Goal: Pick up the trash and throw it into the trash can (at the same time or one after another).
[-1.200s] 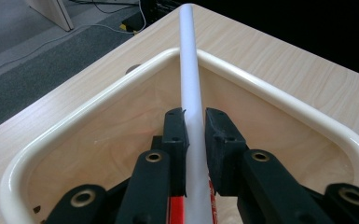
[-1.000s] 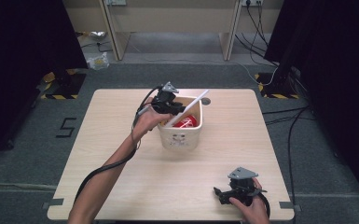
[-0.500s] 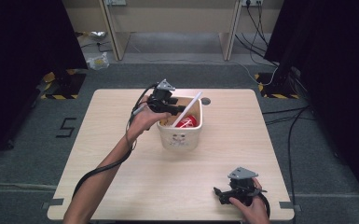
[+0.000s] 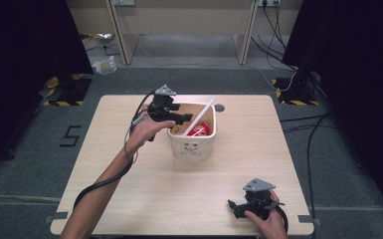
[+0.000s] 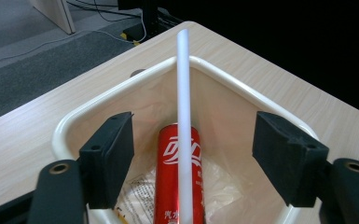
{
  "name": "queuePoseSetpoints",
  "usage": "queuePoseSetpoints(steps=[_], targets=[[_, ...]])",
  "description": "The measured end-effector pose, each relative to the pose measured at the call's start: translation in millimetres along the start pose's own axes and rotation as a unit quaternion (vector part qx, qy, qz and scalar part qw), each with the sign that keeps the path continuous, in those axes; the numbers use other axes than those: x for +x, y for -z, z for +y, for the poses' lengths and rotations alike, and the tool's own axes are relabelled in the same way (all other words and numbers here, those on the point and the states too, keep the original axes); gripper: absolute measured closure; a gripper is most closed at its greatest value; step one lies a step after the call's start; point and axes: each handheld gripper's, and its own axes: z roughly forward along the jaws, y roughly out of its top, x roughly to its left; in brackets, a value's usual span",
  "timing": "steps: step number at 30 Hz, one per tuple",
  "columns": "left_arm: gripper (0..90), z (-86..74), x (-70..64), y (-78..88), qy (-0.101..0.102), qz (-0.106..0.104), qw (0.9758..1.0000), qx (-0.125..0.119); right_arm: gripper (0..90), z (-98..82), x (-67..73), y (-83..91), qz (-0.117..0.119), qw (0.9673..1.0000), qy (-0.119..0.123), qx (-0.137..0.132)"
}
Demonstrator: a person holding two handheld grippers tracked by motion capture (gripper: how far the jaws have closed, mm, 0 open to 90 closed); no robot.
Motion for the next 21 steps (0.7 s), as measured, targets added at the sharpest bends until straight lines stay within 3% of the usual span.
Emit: queuePoseSetpoints(steps=[21], targets=[[21.2, -27.6, 28.0, 34.1, 0.031, 0.024, 0.9991, -0.015, 0.3, -0.1, 0.0, -0.1, 0.001, 1.0, 0.0, 0.0]])
